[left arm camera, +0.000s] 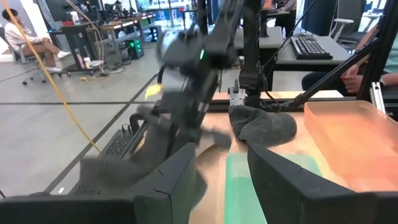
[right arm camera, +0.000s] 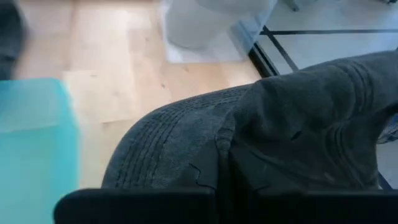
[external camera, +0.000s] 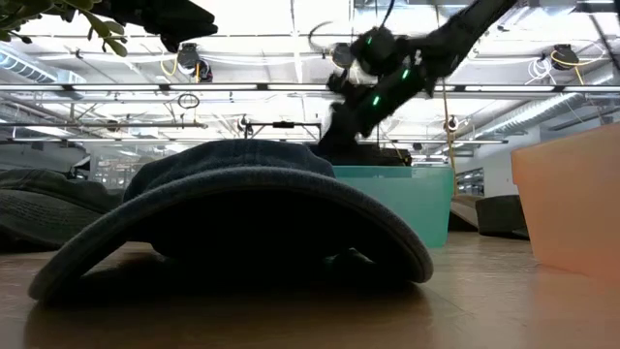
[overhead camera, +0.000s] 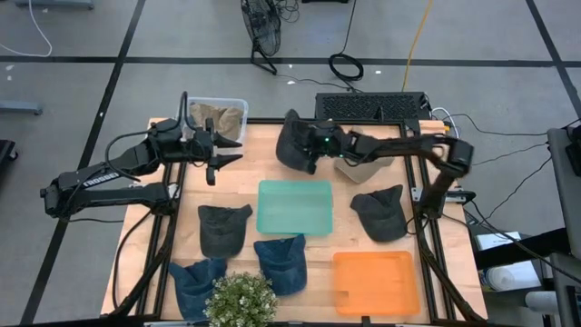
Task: Pick & Place hat
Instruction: Put the top black cap into the green bin
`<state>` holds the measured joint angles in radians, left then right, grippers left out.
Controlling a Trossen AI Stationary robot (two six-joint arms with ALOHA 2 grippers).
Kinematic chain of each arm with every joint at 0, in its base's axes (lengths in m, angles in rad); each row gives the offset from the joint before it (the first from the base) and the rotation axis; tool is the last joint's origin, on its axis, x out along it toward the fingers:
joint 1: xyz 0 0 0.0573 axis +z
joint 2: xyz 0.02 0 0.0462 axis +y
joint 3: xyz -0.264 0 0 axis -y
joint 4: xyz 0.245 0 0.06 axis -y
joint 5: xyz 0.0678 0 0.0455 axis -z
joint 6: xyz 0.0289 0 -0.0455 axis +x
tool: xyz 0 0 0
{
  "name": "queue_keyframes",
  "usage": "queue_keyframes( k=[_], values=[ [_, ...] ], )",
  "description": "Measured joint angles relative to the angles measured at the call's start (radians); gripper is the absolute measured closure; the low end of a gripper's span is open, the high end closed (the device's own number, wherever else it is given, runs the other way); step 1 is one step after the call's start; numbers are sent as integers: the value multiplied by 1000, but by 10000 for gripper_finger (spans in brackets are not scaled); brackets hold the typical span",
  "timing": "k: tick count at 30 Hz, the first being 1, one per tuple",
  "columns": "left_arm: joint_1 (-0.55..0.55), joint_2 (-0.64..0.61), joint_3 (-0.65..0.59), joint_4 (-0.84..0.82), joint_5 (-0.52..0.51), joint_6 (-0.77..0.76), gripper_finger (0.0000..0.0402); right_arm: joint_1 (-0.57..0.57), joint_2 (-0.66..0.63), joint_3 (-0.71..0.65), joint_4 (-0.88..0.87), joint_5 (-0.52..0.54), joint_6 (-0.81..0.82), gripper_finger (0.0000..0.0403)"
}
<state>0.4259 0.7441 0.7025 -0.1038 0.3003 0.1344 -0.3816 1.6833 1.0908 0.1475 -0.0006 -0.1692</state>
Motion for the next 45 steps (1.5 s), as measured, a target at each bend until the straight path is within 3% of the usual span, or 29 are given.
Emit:
queue_keyframes(
  k=[10, 20, 31, 40, 45],
  values=[
    [0, 0, 0, -21, -48, 1, 243, 106, -323, 0, -416, 0, 84, 397],
    [0, 0, 0, -30, -48, -25, 243, 355, -462, 0, -699, -3, 343, 399],
    [-2, 0, 0, -40, -42, -30, 243, 734, -556, 1, -709, 16, 605, 399],
    [-2, 0, 0, -56, -40, -38, 243, 971, -536, 2, -667, 35, 873, 399],
    [-1, 0, 0, -50, -40, 2, 243, 1099, -490, 2, -610, 100, 1015, 399]
  ],
)
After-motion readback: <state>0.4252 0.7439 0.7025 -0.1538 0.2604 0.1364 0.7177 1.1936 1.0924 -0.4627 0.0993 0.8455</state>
